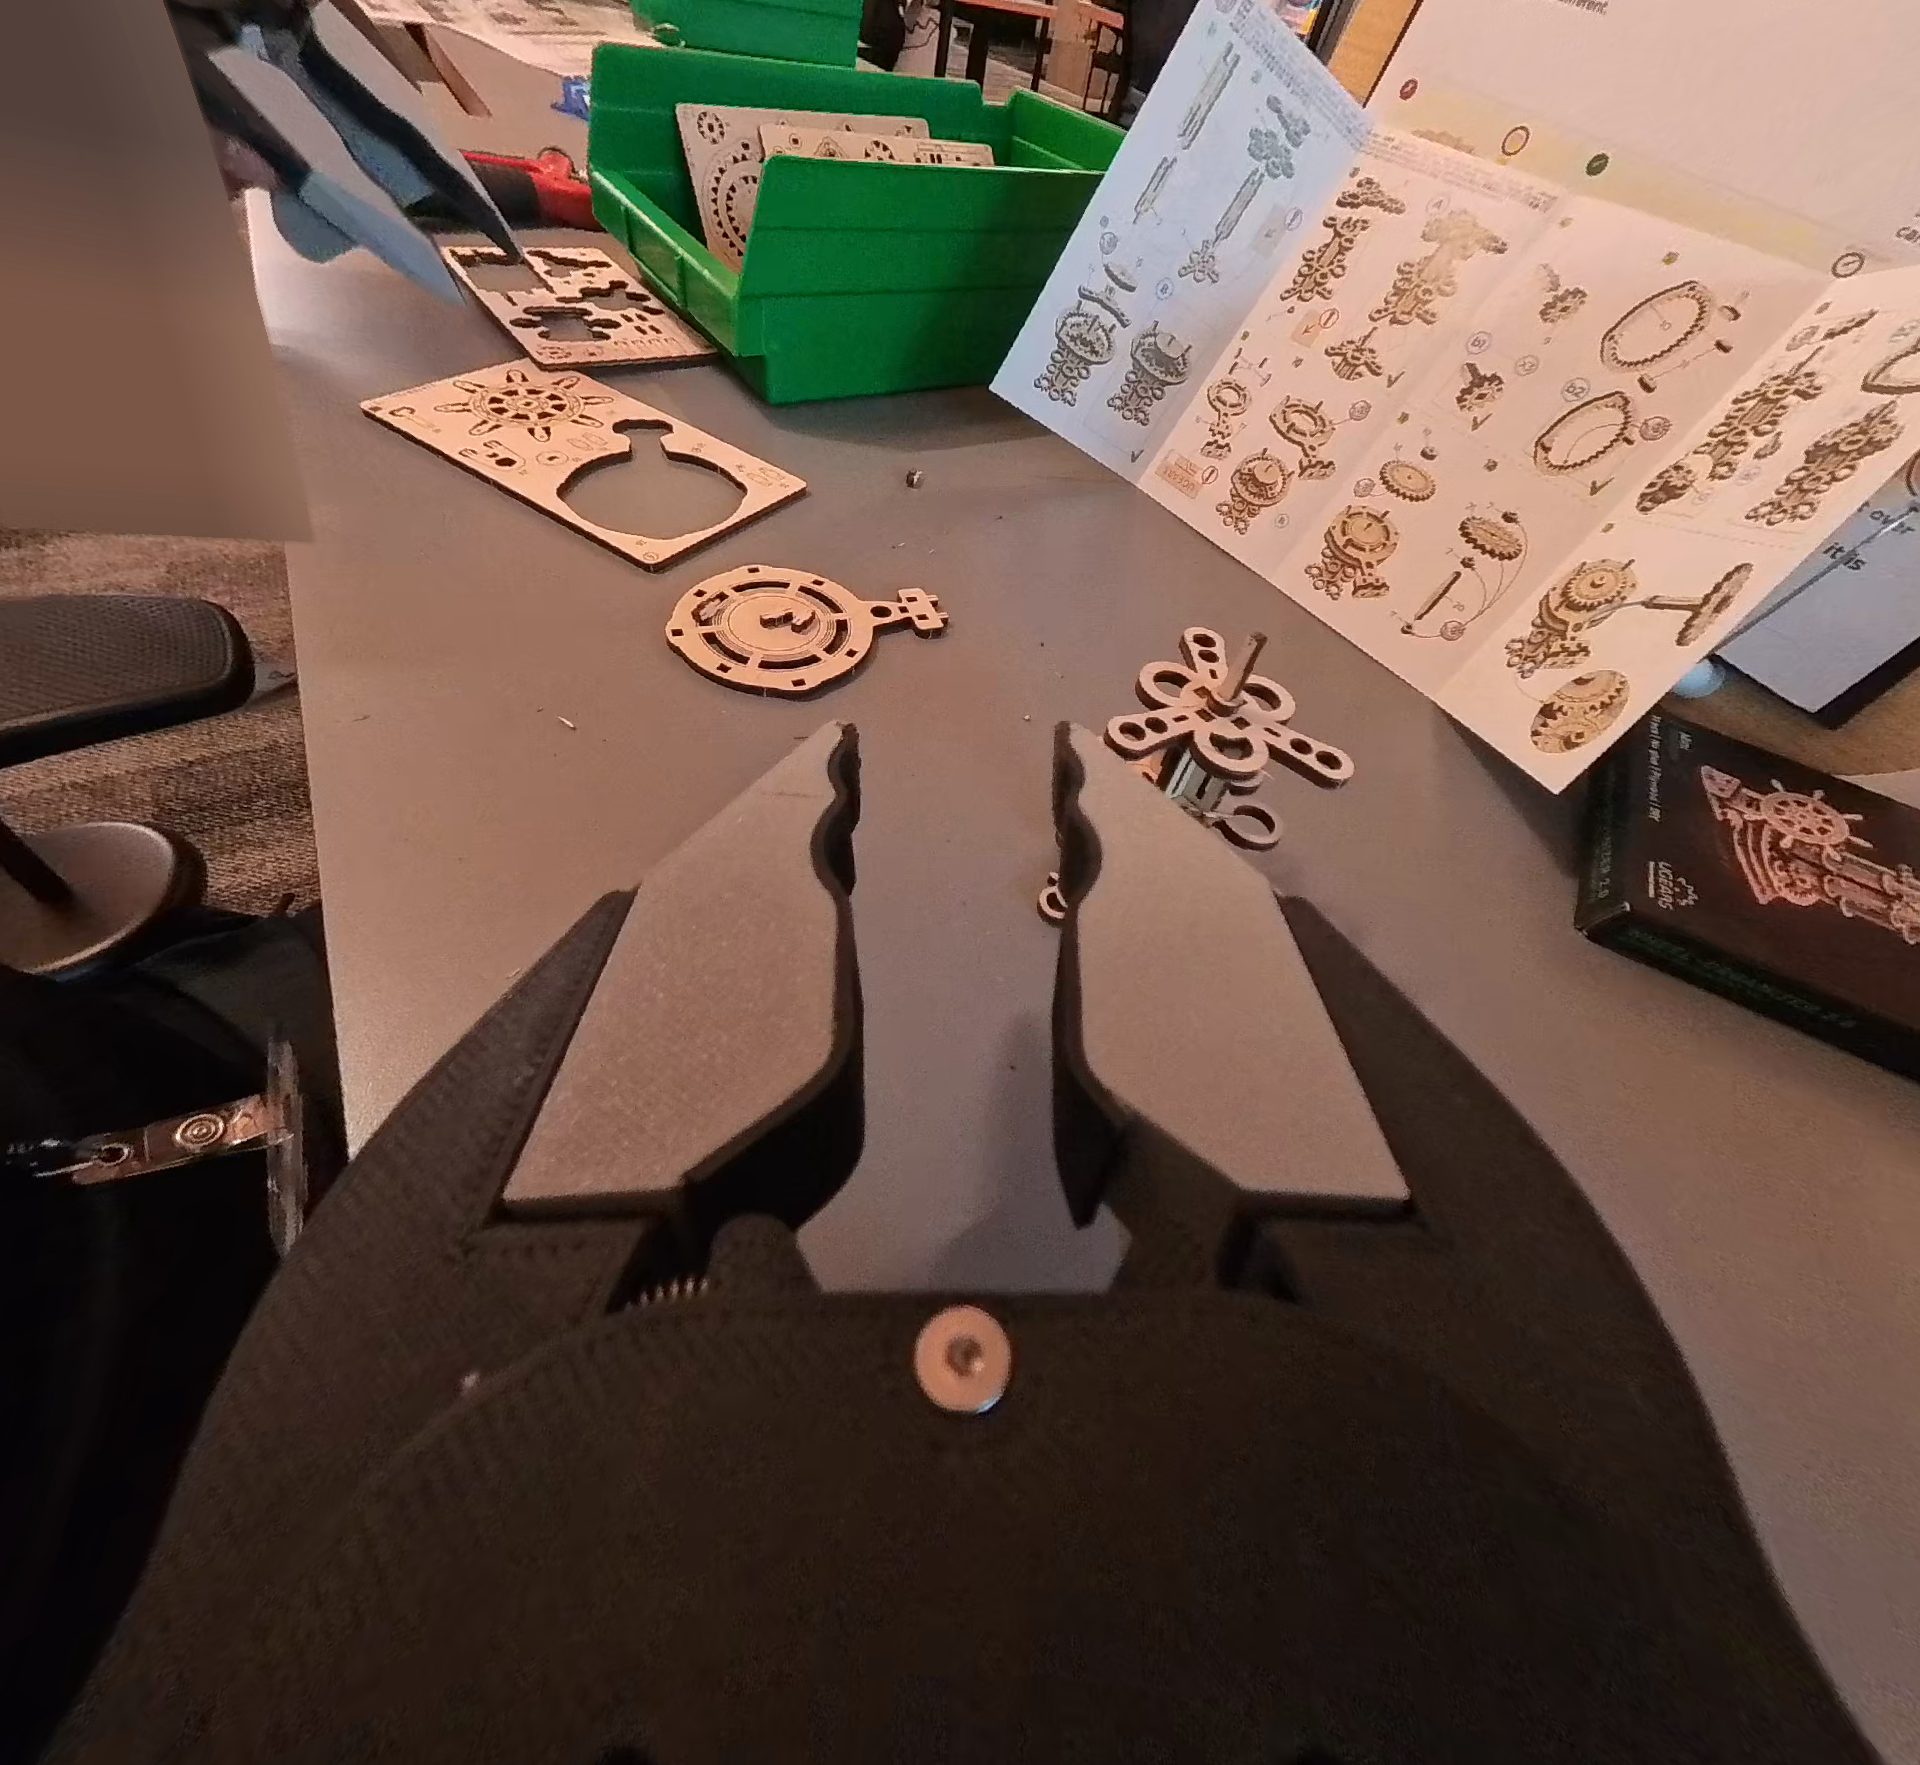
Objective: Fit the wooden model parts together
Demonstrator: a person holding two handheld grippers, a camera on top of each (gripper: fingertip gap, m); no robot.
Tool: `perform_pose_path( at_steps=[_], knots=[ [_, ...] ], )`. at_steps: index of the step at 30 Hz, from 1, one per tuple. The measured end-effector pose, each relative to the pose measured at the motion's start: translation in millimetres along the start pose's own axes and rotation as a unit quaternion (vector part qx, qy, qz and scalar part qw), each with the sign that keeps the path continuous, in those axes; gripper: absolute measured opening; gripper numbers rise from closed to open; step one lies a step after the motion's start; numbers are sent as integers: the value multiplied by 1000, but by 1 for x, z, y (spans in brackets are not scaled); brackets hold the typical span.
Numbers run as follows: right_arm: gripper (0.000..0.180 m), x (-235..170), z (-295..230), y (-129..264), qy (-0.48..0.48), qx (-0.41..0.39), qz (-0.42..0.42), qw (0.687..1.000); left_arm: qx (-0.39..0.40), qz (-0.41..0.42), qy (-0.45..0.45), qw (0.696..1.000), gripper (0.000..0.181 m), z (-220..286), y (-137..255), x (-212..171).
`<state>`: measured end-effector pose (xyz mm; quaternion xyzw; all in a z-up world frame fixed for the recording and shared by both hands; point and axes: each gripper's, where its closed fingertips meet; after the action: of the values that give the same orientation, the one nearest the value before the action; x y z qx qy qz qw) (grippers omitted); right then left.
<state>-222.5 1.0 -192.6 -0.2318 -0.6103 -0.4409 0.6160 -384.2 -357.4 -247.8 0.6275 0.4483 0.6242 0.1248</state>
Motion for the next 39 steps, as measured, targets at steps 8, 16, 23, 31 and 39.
perform_pose_path(
  at_steps=[8,16,23,31,39],
  knots=[
    [33,0,-1,0,0,2,0,1000,22,1,19,1000,45,-10,5,-2],
    [33,0,-1,0,-2,2,0,1000,19,50,165,985,48,-25,11,7],
    [34,0,0,0,-3,3,-1,1000,40,135,210,968,48,-25,38,42],
    [34,0,2,0,-5,-4,-1,1000,20,240,232,943,46,10,43,75],
    [35,-2,8,-2,-11,-12,-7,1000,33,341,202,917,44,-2,98,149]
  ],
)
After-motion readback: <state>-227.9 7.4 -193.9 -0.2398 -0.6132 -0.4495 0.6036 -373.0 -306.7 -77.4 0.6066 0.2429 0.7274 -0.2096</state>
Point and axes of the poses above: each gripper's, where its closed fingertips meet, y back along the fingers, x out of its top, z = x × y across the jaws, and after that the axes turned 1 degree about x, right-handed
